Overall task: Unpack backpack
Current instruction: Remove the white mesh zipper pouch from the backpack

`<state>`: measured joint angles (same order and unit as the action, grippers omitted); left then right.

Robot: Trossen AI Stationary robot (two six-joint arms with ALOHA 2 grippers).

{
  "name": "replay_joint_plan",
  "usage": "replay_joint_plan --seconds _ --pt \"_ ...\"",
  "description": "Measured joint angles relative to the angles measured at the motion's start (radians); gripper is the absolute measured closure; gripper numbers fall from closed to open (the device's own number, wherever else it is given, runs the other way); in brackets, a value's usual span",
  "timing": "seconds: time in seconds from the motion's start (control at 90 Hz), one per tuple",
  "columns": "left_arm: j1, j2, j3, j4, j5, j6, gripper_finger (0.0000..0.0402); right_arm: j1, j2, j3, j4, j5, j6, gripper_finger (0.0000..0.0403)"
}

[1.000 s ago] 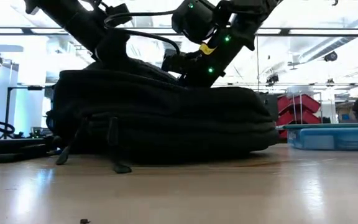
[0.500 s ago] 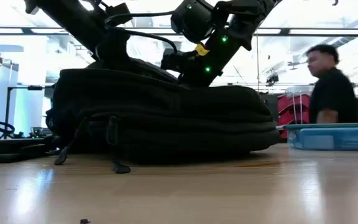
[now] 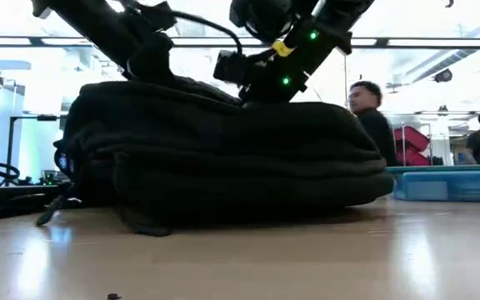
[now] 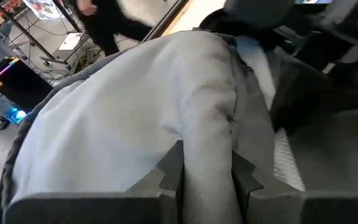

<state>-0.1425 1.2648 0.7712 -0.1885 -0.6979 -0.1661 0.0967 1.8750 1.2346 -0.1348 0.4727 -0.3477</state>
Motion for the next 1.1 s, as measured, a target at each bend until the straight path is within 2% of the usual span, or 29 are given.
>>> replay_joint_plan --seconds 0.5,0.944,1.011,1.1 --pt "0.002 0.000 -0.001 0.013 -0.028 0.000 0.0357 0.094 -0.026 0.120 -0.207 -0.034 0.038 0.0403" --pt "0.006 0.000 -0.020 0.004 -0.057 0.000 0.0357 0.290 -0.074 0.247 -0.324 -0.063 0.023 0.0403" --pt "0.007 0.000 -0.038 0.004 -0.057 0.000 0.0357 0.312 -0.092 0.257 -0.361 -0.044 0.024 0.0403" --pt "0.008 0.000 -0.067 0.005 -0.057 -0.015 0.0357 0.343 -0.128 0.262 -0.427 0.046 0.038 0.0403"
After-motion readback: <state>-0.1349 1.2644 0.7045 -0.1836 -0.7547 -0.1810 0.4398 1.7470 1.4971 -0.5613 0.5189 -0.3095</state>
